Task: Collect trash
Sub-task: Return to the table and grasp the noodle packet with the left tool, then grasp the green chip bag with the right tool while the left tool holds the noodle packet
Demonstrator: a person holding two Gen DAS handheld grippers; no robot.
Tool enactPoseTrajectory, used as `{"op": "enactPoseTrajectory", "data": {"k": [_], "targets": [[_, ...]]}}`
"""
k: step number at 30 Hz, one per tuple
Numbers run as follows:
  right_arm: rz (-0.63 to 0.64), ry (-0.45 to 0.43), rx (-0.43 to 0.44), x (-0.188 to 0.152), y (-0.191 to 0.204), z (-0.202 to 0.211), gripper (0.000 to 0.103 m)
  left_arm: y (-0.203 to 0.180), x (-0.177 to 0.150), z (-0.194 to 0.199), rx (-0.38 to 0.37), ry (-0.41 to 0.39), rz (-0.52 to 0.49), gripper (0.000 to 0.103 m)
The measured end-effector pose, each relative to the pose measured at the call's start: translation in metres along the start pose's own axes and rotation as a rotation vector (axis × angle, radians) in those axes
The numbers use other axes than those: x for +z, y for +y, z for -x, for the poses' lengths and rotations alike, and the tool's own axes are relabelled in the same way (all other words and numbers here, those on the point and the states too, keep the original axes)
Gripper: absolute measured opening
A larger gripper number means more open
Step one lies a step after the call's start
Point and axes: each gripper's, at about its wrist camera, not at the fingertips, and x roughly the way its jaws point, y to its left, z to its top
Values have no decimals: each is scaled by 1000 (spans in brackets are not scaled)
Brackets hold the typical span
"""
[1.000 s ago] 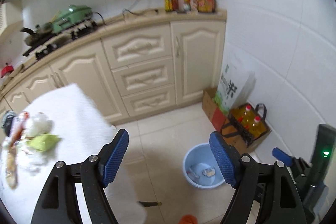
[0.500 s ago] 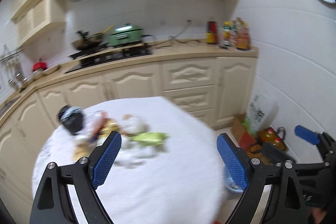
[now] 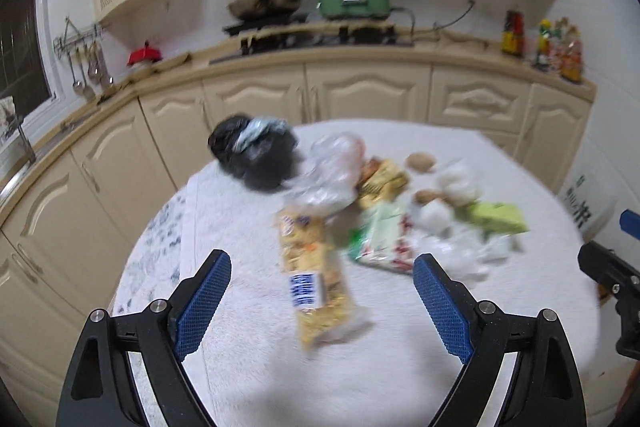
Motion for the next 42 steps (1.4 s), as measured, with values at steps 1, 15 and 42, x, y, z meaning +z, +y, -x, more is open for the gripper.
{"op": "enactPoseTrajectory", "data": {"k": [1,15,42], "targets": [[6,12,5,1,2,-7,101,2,1,-7,2,16,0,90],[21,176,-5,26,-1,-130,101,7,-13,-43,-67,211,37,40],[-92,56,243,-13,-38,-41,22,-65,49,49,-132,5,33,30]]}}
